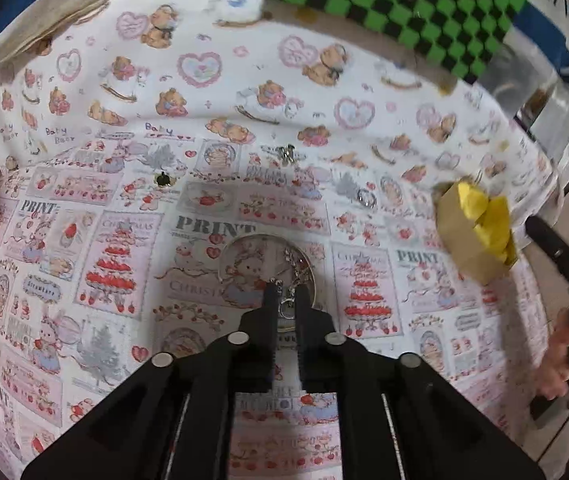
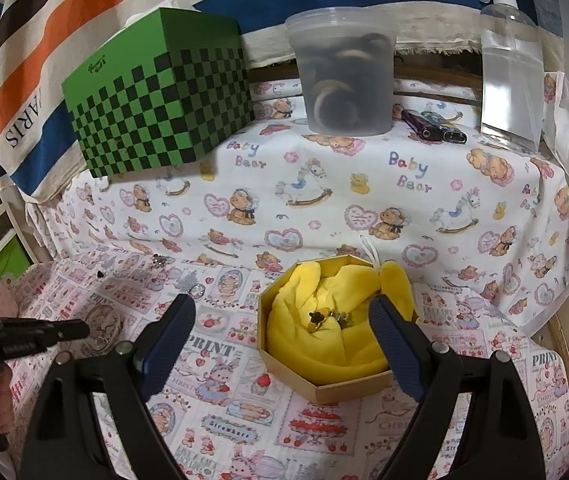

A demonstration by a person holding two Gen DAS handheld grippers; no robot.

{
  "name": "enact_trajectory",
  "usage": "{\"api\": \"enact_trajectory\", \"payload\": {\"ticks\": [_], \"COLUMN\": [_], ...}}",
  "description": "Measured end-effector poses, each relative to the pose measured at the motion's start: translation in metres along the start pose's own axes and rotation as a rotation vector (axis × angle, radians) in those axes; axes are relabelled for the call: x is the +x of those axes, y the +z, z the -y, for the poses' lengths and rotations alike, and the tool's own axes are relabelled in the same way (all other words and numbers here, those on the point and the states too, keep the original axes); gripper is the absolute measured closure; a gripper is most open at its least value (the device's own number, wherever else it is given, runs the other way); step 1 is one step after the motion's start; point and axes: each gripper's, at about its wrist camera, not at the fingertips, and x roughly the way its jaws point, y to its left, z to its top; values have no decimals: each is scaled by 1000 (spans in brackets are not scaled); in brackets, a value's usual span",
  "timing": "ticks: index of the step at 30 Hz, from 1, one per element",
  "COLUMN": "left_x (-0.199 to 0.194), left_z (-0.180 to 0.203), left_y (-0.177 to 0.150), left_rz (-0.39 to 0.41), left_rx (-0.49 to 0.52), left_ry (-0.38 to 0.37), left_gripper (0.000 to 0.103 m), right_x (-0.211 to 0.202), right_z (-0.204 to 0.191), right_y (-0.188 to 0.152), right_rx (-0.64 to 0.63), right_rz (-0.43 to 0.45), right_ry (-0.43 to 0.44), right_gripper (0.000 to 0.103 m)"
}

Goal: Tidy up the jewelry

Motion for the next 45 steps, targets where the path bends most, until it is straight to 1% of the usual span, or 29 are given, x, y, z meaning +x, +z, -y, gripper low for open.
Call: {"api": "enact_trajectory", "payload": {"ticks": [4, 6, 10, 11, 12, 13, 16, 20, 26, 30, 32, 34, 35, 37, 39, 42, 45], "left_x": [11, 12, 12, 13, 12, 14, 4, -13, -16, -18, -16, -17, -20, -33, -55, -80, -95], "left_z": [1, -1, -5, -4, -4, -2, -5, -13, -24, -27, -29, -31, -29, -26, -24, -19, -18], "left_y": [-1, -2, -2, -2, -2, -1, 1, 4, 7, 5, 5, 4, 4, 4, 3, -1, -6], "left_rz": [-39, -36, -35, -37, -31, -22, 19, 87, 78, 81, 55, 59, 74, 141, 242, 366, 437], "left_rx": [10, 8, 4, 10, 15, 13, -3, -29, -60, -66, -75, -84, -85, -98, -93, -68, -61], "left_ry": [8, 32, 34, 47, 70, 83, 59, 109, 107, 159, 152, 127, 109, 61, 6, -31, -91], "left_gripper": [92, 92, 92, 96, 101, 101, 103, 103, 103, 103, 103, 103, 103, 103, 103, 103, 103], "right_x": [0, 0, -1, -1, -1, -1, 0, 0, 1, 2, 2, 2, 2, 2, 2, 3, 4], "right_z": [1, 1, 2, 2, 2, 3, 3, 4, 2, 0, 0, 0, 1, 1, 1, 1, 1], "right_y": [1, 1, 1, 1, 1, 1, 1, 1, 0, 0, 0, 0, 0, 0, 0, -1, -1], "right_rx": [0, 4, 8, 9, 10, 12, 14, 15, 6, 2, 1, 3, 2, 1, 1, 3, 2], "right_rz": [1, -1, -1, 0, -1, -2, -4, -5, -6, -8, -8, -7, -8, -6, -6, -9, -10], "right_ry": [-1, 0, 1, 1, 0, 0, -3, -3, -4, -4, -5, -6, -4, -9, -7, -7, -10], "right_gripper": [16, 16, 16, 16, 16, 16, 16, 16, 16, 16, 16, 16, 16, 16, 16, 16, 16]}}
